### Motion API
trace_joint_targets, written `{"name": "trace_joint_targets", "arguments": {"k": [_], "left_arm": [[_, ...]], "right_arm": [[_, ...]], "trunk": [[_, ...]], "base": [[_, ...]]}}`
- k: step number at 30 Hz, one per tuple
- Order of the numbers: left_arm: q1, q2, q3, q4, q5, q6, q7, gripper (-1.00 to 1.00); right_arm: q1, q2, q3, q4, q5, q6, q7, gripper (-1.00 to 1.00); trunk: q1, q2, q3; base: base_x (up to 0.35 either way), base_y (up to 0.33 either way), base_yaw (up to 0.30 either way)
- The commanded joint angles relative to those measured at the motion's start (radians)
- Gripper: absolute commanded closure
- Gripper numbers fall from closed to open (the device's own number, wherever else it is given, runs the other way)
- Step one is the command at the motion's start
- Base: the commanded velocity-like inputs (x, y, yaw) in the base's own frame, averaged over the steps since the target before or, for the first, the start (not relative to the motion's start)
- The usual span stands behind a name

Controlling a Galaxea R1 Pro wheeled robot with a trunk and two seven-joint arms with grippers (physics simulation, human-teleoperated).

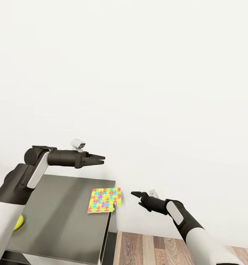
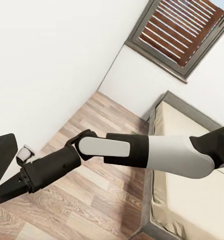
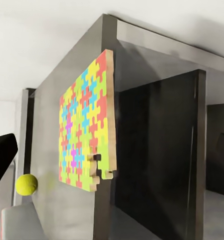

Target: Put all the toys in the child's room - the three board games (two on the bed and one on the table), the two jigsaw puzzles on the table, and the tennis ball on the table - inside the toy box on the table in the child's room.

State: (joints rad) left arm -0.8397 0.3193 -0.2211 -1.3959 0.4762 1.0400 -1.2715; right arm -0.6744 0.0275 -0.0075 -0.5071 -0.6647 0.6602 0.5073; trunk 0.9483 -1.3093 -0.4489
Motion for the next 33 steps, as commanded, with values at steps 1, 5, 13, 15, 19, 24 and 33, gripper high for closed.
{"name": "trace_joint_targets", "arguments": {"k": [1,5,13,15,19,24,33], "left_arm": [[-0.001,0.001,-0.001,-0.002,0.003,0.007,-0.001,-1.0],[-0.001,0.001,-0.003,-0.004,0.004,0.007,-0.002,-1.0],[-0.001,0.001,-0.002,-0.005,0.004,0.007,-0.002,-1.0],[-0.001,0.002,-0.002,-0.005,0.004,0.007,-0.002,-1.0],[-0.001,0.004,-0.003,-0.004,0.004,0.007,-0.002,-1.0],[-0.001,0.006,-0.003,-0.005,0.004,0.007,-0.002,-1.0],[0.0,0.007,-0.004,-0.005,0.004,0.007,-0.002,-1.0]], "right_arm": [[-0.001,0.0,0.0,-0.001,-0.004,0.006,0.001,-1.0],[0.0,0.0,0.001,-0.003,-0.004,0.005,0.003,-1.0],[-0.001,0.004,0.0,-0.008,-0.005,0.005,0.006,-1.0],[-0.001,0.007,-0.001,-0.008,-0.005,0.005,0.006,-1.0],[-0.001,0.01,-0.001,-0.008,-0.005,0.006,0.006,-1.0],[-0.001,0.012,-0.002,-0.008,-0.006,0.006,0.005,-1.0],[-0.001,0.008,-0.002,-0.008,-0.006,0.006,0.006,-1.0]], "trunk": [[0.0,-0.001,-0.001],[0.0,-0.001,-0.001],[0.0,-0.001,-0.001],[0.0,-0.001,-0.001],[0.0,-0.001,0.0],[0.0,-0.001,0.004],[0.0,-0.001,0.007]], "base": [[0.0,0.0,0.0],[0.0,0.0,0.0],[0.0,0.002,0.0],[0.0,0.033,0.0],[0.0,0.014,0.022],[0.0,0.004,0.147],[0.0,0.001,0.075]]}}
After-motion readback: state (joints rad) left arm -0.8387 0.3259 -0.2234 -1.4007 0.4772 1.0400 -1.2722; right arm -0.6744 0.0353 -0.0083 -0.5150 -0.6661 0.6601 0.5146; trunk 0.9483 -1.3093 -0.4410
